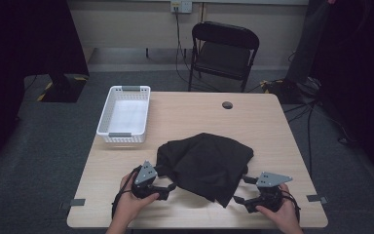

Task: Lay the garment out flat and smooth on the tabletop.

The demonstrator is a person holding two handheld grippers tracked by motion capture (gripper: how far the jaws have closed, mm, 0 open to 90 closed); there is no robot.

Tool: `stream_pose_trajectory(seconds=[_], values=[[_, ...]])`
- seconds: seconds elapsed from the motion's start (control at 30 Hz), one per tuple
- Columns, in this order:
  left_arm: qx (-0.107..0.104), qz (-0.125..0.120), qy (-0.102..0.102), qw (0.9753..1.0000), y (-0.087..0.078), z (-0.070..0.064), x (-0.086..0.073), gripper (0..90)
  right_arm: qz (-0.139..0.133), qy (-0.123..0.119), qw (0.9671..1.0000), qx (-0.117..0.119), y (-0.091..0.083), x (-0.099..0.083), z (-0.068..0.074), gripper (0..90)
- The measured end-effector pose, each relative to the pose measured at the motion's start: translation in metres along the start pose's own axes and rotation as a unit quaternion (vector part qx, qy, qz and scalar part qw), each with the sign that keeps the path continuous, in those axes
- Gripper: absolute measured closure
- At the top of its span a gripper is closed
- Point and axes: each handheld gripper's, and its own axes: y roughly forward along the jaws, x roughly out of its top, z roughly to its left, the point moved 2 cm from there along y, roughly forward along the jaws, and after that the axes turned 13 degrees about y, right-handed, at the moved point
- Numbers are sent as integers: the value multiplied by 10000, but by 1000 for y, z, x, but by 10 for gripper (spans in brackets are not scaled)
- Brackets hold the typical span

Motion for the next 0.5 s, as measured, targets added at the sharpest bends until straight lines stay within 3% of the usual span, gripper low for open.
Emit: stream_pose_trajectory(seconds=[0.17, 0.3, 0.5], values=[[35, 6, 2, 10000, 3, 2, 3, 165, -42, -9, 10000, 30, 6, 2, 5, 221], [47, -10, 12, 10000, 4, 5, 4, 187, -124, -84, 9999, -14, 12, 7, 12, 329], [-11, 58, 22, 10000, 2, 7, 1, 213, -126, -198, 9995, -217, 23, 10, 16, 417]])
